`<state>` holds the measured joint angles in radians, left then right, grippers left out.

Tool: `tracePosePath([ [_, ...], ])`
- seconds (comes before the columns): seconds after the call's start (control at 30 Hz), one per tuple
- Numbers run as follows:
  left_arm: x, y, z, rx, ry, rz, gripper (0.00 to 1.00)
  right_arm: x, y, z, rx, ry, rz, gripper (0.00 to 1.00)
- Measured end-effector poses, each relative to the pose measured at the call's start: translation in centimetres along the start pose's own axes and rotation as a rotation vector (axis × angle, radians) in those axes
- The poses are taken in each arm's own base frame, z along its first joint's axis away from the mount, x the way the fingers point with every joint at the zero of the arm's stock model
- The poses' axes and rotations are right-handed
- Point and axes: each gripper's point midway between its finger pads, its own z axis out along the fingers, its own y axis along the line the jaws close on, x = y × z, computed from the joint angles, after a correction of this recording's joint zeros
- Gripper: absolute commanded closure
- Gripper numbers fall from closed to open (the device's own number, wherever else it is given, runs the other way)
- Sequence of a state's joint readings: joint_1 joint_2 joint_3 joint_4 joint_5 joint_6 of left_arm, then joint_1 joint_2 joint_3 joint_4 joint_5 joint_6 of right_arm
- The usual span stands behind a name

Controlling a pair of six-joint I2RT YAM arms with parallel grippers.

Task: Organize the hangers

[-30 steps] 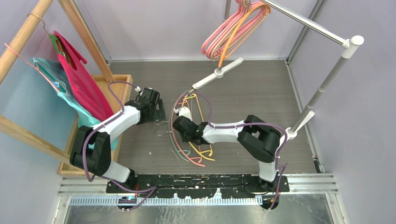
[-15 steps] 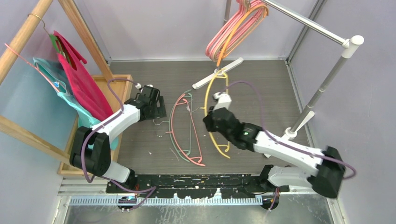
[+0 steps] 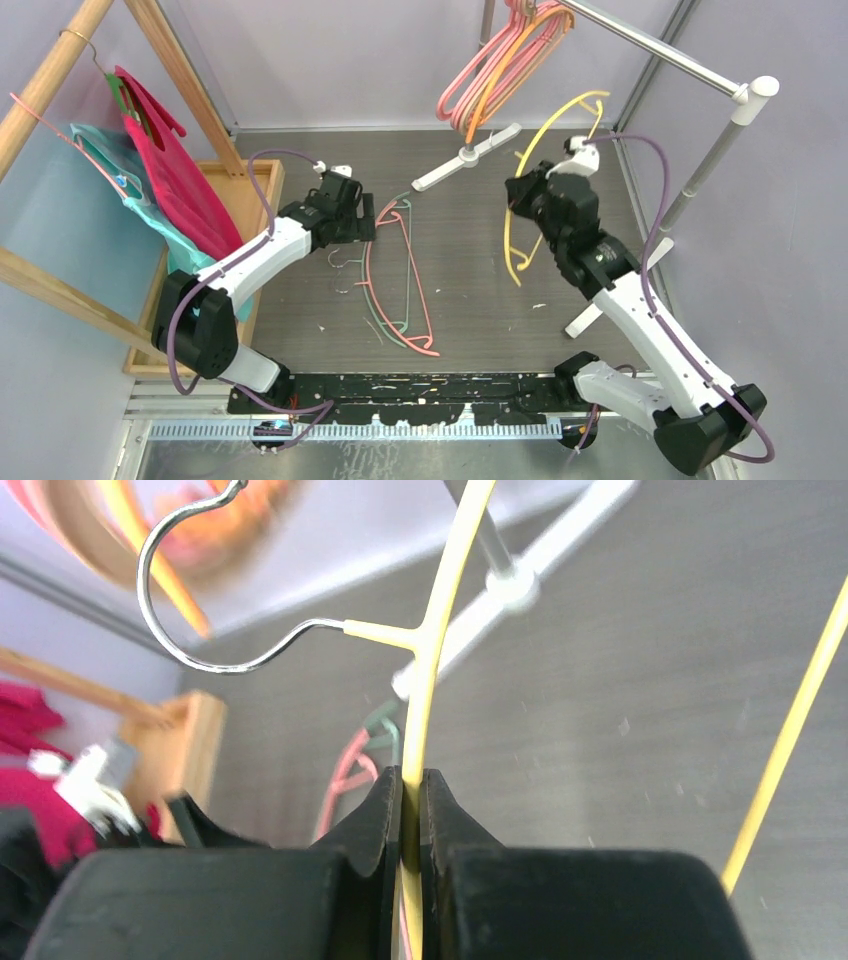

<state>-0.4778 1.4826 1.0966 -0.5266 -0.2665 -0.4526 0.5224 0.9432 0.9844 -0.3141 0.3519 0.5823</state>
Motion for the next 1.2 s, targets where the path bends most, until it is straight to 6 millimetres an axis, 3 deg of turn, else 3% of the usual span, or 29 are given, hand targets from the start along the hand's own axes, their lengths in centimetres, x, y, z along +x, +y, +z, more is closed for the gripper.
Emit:
tracePosePath([
  [0.2, 0.9, 0.6, 0.1, -0.012, 0.009, 0.017, 0.02, -9.3, 4.5, 1.6, -0.129, -0.151, 0.083, 0.99],
  [0.37, 1.5, 1.1, 0.2, -0.028, 0.016, 0.03, 0.02, -14.2, 7.7, 1.5, -0.257, -0.261, 0.144, 0.99],
  [0.5, 1.4, 1.1, 0.1, -0.028, 0.012, 0.03, 0.02, -15.9, 7.9, 2.2, -0.318, -0.318, 0.229, 0.99],
  [0.83, 1.3, 1.3, 0.1, -0.035, 0.009, 0.031, 0.02, -15.6, 6.4, 6.4, -0.369, -0.364, 0.397, 0.99],
  [1.0, 1.2, 1.5, 0.1, -0.046, 0.004, 0.035, 0.02, -17.2, 6.4, 6.7, -0.408, -0.416, 0.43, 0.99],
  [1.2, 1.3, 1.6, 0.2, -0.052, 0.006, 0.036, 0.02, -20.2, 4.8, 6.9, -0.415, -0.494, 0.463, 0.99],
])
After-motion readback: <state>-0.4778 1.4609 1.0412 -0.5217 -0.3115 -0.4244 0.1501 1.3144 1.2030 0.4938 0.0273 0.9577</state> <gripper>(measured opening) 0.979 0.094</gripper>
